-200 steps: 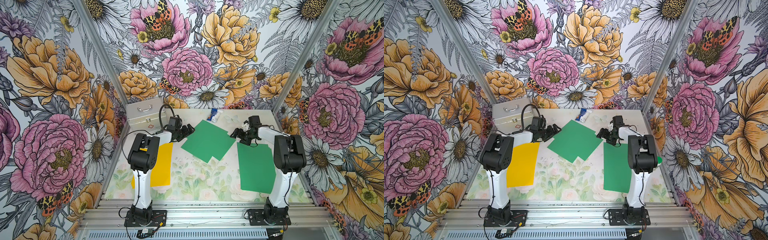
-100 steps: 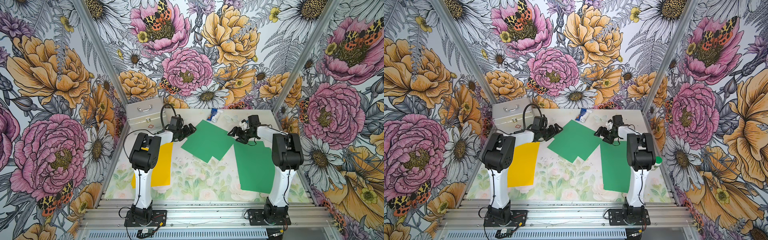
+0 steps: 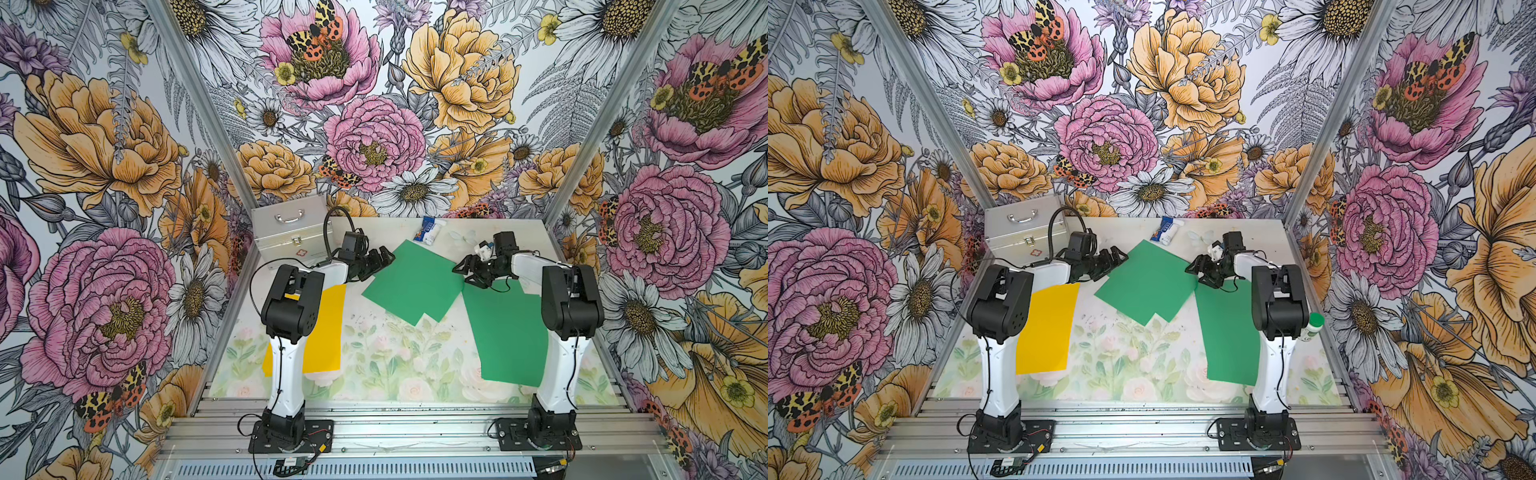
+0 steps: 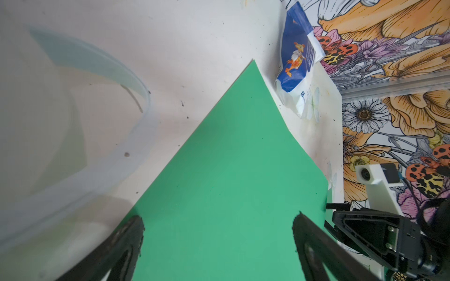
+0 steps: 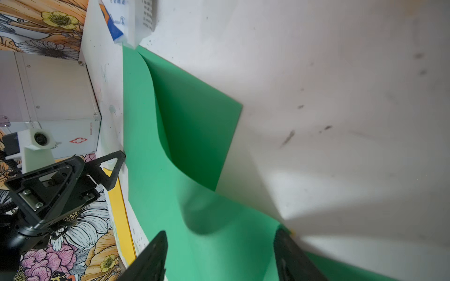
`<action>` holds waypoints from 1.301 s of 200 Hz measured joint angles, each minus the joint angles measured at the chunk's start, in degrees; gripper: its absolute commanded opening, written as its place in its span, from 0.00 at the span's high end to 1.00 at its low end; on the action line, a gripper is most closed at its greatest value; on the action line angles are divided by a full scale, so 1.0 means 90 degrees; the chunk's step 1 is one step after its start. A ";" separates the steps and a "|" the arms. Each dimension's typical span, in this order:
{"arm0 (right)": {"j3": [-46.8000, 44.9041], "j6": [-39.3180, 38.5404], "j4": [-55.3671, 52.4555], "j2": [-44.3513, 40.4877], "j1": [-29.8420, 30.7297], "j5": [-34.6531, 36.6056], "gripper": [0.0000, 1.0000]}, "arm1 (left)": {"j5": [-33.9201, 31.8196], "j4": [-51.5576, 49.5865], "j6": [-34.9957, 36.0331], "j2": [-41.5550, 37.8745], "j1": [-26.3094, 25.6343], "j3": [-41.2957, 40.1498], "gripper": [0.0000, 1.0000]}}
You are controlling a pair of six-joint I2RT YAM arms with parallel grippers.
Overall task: Sort the scattered colored papers by color
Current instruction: Pick up the colored paper.
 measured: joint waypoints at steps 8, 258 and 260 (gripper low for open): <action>0.0002 0.0027 0.0000 0.0012 0.0051 -0.0041 0.33 | 0.0010 0.0024 0.0000 0.0024 -0.0017 0.0024 0.02; -0.0488 0.1853 0.1591 -0.0515 0.0855 -0.0733 0.92 | 0.0607 -0.0204 -0.0610 -0.2846 0.0226 -0.2412 0.02; -0.0510 0.1904 0.1659 -0.0537 0.0855 -0.0748 0.92 | 0.0627 -0.0177 -0.0646 -0.2871 0.0219 -0.2482 0.02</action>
